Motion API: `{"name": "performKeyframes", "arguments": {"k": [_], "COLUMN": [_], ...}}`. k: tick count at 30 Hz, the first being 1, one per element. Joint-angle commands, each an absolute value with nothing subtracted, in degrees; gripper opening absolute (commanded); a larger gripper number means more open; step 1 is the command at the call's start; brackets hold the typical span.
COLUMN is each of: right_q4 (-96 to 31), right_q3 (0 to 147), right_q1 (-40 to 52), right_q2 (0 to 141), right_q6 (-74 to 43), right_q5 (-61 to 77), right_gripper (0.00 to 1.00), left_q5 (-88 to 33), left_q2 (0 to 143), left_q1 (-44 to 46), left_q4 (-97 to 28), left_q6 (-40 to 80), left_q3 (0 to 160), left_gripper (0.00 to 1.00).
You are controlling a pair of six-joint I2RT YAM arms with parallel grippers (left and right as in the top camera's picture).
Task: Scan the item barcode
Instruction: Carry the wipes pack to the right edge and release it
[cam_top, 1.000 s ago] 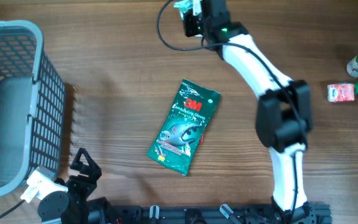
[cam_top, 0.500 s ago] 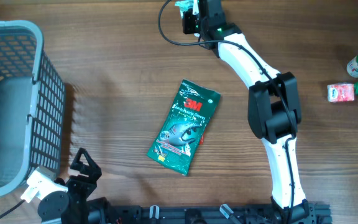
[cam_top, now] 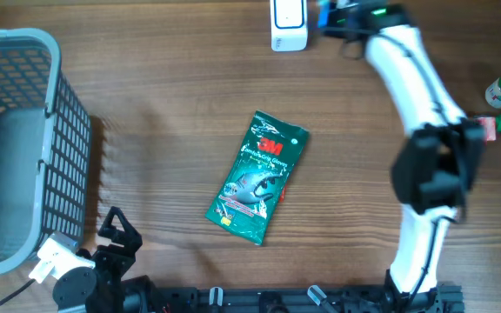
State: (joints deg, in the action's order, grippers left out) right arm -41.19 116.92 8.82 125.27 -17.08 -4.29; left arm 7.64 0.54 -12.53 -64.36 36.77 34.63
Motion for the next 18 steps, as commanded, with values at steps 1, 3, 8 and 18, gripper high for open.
{"name": "performKeyframes", "arguments": {"k": [1,3,8,18], "right_q4": [-44.2,-44.2,-42.2,-46.9], "right_q3": [117.9,116.4,110.8,112.4], "right_q1": [1.5,-2.7,-12.4,-19.2], "right_q2": [122.6,123.6,127.5,125.4], "right_q6": [-15.3,-13.3,-14.3,-17.1], "right_q5": [-10.7,-10.7,-10.6,-10.8], "right_gripper": [0.04,0.05,0.05,1.0], "left_q5": [8.4,8.4,8.4,8.4], "left_q2": [0.4,0.4,0.4,0.4], "left_q1": [-12.6,-12.6,-12.6,-12.6], "left_q4": [-64.3,-64.3,-64.3,-64.3], "left_q6": [37.1,37.1,37.1,37.1], "left_q3": [34.5,34.5,34.5,34.5], "left_gripper": [1.0,1.0,1.0,1.0]}}
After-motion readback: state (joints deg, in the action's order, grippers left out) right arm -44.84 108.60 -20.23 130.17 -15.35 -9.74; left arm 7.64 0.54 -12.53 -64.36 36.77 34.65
